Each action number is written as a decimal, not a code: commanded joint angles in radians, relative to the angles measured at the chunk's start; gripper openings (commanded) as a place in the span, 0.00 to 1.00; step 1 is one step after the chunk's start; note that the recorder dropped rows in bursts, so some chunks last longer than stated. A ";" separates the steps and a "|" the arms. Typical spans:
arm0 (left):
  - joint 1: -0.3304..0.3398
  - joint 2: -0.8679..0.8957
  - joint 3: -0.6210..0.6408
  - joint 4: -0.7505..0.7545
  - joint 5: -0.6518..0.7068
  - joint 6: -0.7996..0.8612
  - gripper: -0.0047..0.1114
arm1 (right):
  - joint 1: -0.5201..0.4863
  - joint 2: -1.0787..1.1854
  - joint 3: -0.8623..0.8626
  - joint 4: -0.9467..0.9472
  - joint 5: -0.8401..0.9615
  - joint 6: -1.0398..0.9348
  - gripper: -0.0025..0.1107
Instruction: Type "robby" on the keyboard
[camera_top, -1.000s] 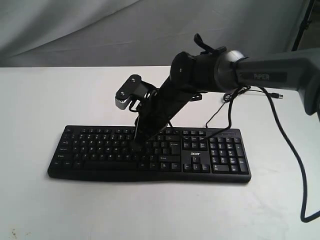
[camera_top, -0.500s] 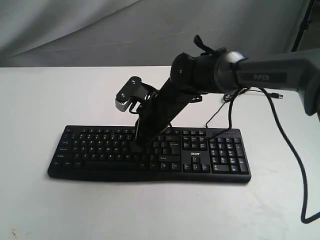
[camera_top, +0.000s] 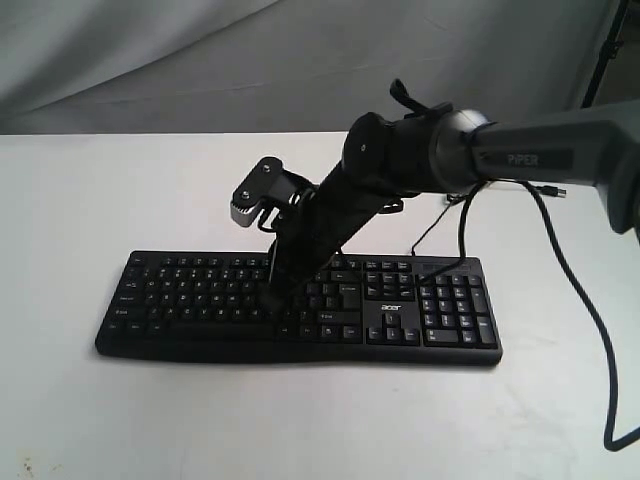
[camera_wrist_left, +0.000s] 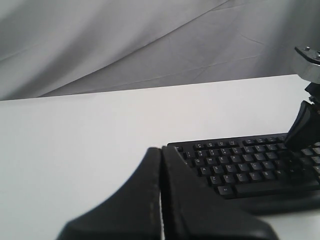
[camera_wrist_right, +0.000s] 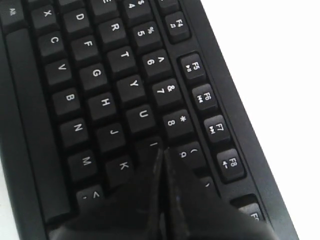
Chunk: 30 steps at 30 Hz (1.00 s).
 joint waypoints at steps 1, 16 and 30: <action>-0.006 -0.003 0.004 0.005 -0.005 -0.003 0.04 | -0.001 -0.009 0.003 0.006 -0.009 -0.010 0.02; -0.006 -0.003 0.004 0.005 -0.005 -0.003 0.04 | -0.001 0.026 0.003 0.006 -0.015 -0.010 0.02; -0.006 -0.003 0.004 0.005 -0.005 -0.003 0.04 | 0.019 -0.062 -0.001 0.014 -0.010 -0.010 0.02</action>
